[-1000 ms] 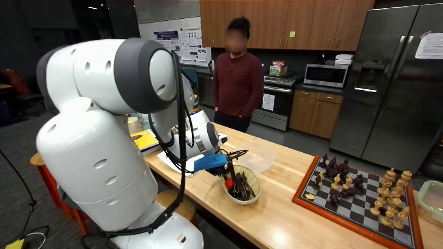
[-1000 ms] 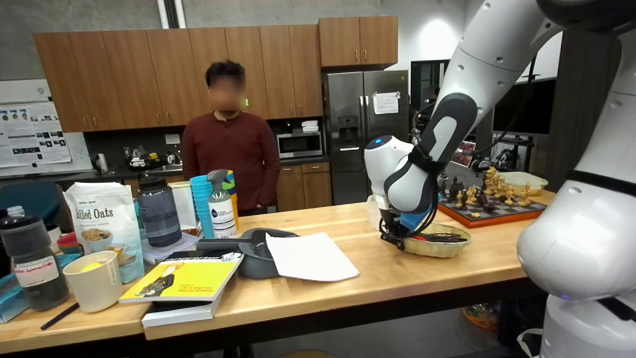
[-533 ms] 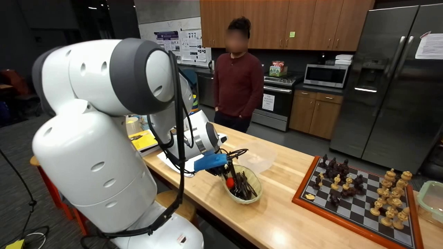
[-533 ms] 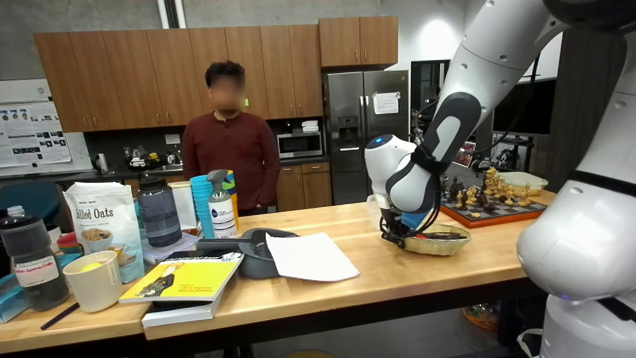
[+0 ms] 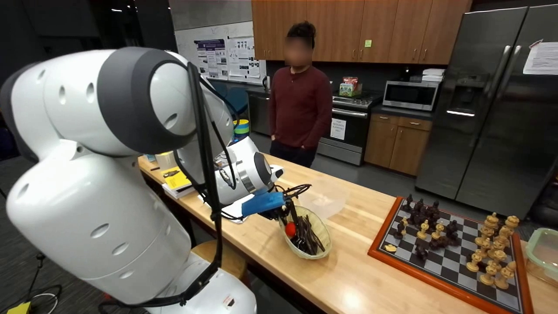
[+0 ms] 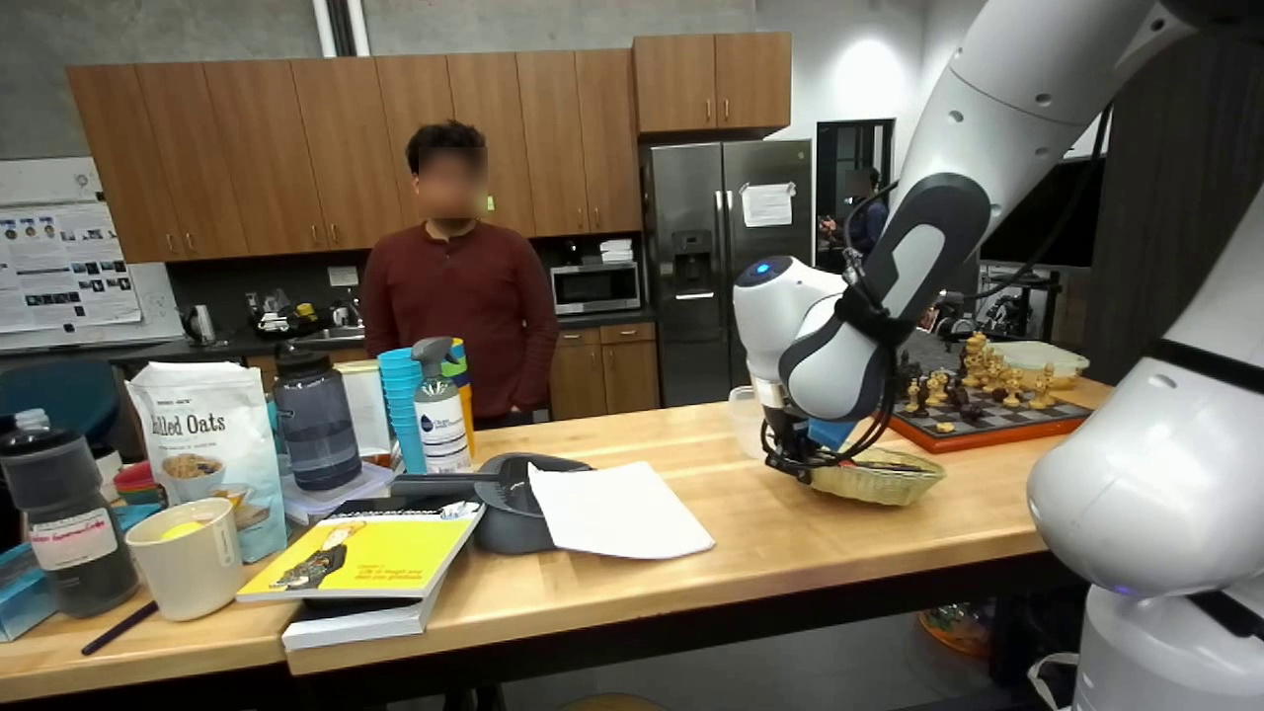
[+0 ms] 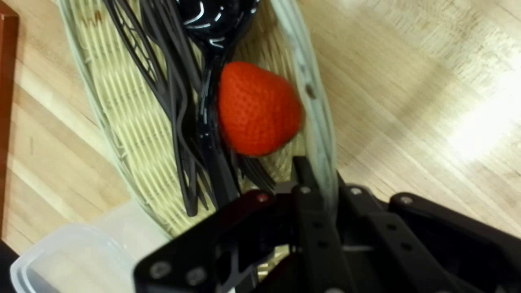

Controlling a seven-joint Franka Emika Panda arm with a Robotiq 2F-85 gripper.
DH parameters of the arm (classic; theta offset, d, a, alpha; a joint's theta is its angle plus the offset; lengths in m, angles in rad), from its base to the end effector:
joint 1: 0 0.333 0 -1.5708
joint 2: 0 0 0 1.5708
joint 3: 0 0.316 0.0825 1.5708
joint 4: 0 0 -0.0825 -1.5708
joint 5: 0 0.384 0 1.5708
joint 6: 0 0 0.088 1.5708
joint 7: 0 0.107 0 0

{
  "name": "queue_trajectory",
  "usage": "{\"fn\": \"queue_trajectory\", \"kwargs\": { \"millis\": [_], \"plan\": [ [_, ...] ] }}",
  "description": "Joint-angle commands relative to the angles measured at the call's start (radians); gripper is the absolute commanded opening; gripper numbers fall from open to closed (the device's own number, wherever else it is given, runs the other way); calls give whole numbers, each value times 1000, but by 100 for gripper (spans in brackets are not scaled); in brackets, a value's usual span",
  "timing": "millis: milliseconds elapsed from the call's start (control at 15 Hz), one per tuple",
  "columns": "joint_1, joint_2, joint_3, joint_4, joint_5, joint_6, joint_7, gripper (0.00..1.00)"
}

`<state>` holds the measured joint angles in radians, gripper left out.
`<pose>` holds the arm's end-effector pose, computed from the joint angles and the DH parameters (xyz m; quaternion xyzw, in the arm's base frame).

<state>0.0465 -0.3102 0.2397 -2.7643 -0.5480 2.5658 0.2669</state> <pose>0.3706 0.1116 0.3130 0.9541 0.2246 0.0921 0.1754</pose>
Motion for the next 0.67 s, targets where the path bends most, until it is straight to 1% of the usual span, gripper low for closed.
{"fn": "queue_trajectory", "kwargs": {
  "millis": [0, 200, 267, 400, 600],
  "plan": [
    [-13, -64, 28, -8, -30, -11, 31, 2],
    [-18, -98, 53, -10, -35, -18, 49, 2],
    [-14, -124, 56, -31, -33, -16, 49, 2],
    [-19, -128, 80, -8, -39, -44, 63, 2],
    [-22, -180, 114, -24, -72, -99, 97, 2]
  ]
}}
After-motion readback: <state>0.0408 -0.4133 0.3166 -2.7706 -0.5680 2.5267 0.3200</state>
